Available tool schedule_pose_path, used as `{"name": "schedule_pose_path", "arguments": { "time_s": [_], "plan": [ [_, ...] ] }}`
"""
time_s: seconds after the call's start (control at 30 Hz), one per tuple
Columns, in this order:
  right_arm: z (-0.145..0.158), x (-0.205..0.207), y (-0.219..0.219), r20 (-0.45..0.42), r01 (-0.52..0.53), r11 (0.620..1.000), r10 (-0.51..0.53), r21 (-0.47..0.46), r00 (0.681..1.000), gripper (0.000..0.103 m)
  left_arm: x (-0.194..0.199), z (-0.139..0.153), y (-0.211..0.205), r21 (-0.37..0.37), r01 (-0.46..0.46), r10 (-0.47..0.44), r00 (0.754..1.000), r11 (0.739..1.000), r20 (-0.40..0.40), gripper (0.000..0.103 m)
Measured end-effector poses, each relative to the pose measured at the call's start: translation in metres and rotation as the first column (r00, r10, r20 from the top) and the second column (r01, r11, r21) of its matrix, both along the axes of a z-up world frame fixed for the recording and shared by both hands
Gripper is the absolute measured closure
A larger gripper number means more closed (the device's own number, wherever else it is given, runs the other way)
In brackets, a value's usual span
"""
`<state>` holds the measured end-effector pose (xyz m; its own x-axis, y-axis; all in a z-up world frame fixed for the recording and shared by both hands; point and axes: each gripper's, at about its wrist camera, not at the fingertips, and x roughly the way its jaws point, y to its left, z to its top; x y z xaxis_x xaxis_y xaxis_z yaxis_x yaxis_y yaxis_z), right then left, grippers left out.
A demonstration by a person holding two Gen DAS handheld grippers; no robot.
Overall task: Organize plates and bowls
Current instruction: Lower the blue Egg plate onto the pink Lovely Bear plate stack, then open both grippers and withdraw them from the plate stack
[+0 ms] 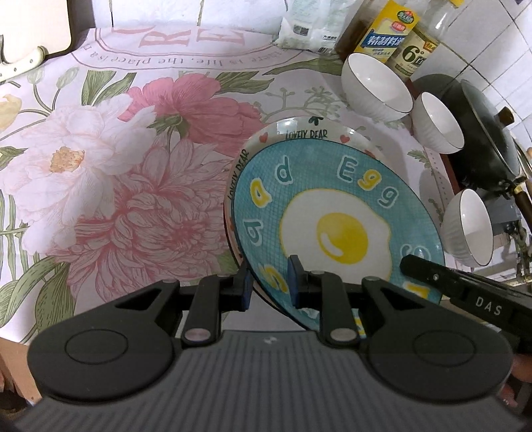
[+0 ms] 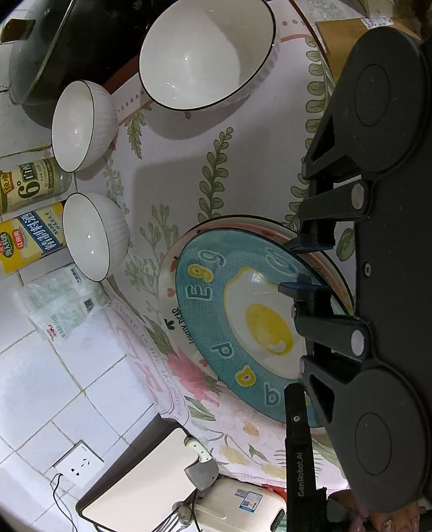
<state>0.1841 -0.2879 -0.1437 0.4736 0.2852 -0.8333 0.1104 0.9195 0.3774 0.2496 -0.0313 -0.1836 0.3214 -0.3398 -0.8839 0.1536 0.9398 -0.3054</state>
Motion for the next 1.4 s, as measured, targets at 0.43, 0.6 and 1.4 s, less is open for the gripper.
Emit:
{"name": "schedule_pose_path", "arguments": {
  "time_s": [0.43,0.6,1.4],
  "plan": [
    [0.01,0.011,0.027,-0.046,-0.066,0.982,0.059,-0.178,0.997,0.069,0.006,0.0,-0.003,0.019,-0.032,0.033,0.998,0.999,-0.044,0.082],
    [0.007,0.013,0.034,-0.075,-0.126,0.964,0.112,-0.232,0.991,0.066,0.006,-0.013,0.002,0.005,-0.028,0.028,0.993,1.0,-0.111,0.08],
    [-0.011,0.008,0.049,0.023,-0.107,0.907,0.127,-0.406,0.992,0.058,-0.003,-0.013,-0.015,0.138,-0.049,0.046,0.999,0.989,0.026,0.08]
  ]
}}
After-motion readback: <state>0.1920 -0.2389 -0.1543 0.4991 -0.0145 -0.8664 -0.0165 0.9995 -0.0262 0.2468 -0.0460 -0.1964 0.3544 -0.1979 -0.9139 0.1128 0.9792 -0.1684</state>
